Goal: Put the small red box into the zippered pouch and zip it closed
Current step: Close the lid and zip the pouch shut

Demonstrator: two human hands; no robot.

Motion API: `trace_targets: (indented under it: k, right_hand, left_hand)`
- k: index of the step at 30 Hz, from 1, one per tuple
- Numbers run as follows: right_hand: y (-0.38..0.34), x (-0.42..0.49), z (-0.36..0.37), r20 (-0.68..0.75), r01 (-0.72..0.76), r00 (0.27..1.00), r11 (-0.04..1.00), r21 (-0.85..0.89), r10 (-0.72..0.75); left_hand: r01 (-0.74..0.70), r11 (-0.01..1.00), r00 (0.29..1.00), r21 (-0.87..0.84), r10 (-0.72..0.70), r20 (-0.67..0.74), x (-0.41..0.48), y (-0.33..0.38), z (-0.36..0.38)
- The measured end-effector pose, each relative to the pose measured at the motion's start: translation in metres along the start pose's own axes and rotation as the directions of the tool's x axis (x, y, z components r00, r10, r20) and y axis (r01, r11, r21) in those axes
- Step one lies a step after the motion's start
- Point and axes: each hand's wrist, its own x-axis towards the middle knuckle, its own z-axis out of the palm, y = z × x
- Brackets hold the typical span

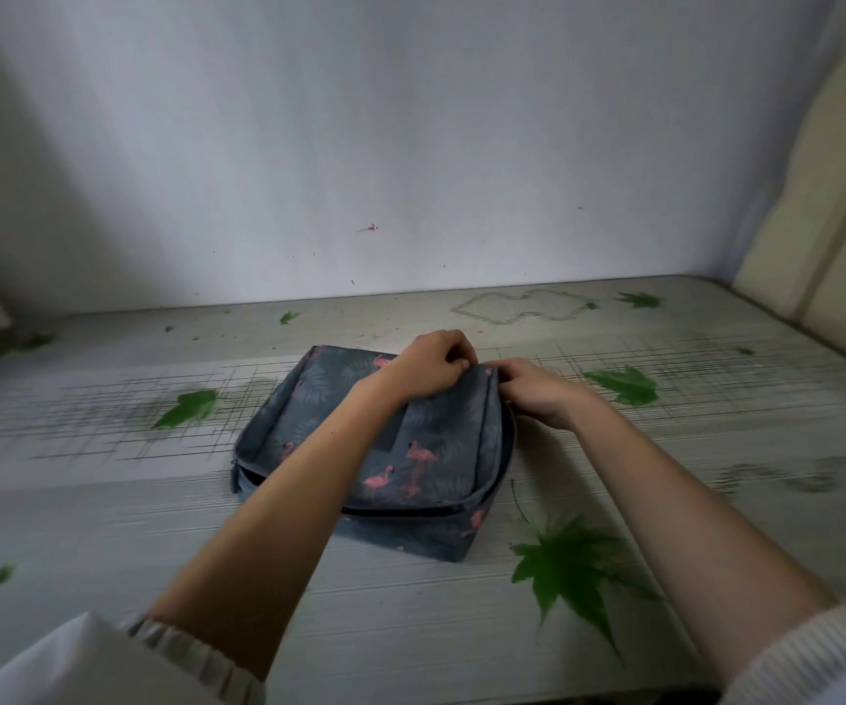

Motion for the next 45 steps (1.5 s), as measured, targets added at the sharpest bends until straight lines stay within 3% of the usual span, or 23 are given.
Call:
trace_targets:
  k: [12, 20, 30, 39, 45]
  right_hand:
    - [-0.005, -0.003, -0.002, -0.226, 0.102, 0.953, 0.916, -0.388, -0.202]
    - [0.000, -0.025, -0.015, -0.270, 0.121, 0.934, 0.917, -0.380, -0.235]
    - [-0.005, -0.048, -0.002, -0.229, 0.237, 0.908, 0.880, -0.411, -0.351]
    - [-0.008, -0.072, 0.004, -0.019, 0.255, 0.957, 0.867, -0.429, -0.290]
    - [-0.007, -0.079, 0.007, -0.022, 0.250, 0.960, 0.886, -0.390, -0.280]
  left_hand:
    - [0.076, 0.994, 0.997, 0.079, -0.076, -0.008, 0.000, 0.000, -0.004]
    - [0.186, 0.977, 0.978, 0.103, -0.174, -0.114, -0.001, -0.004, -0.006]
    - [0.246, 0.962, 0.955, 0.122, -0.219, -0.199, -0.004, 0.002, -0.005]
    - [0.336, 0.925, 0.907, 0.178, -0.266, -0.327, -0.008, -0.013, -0.005]
    - [0.298, 0.943, 0.926, 0.149, -0.248, -0.286, -0.010, -0.014, -0.007]
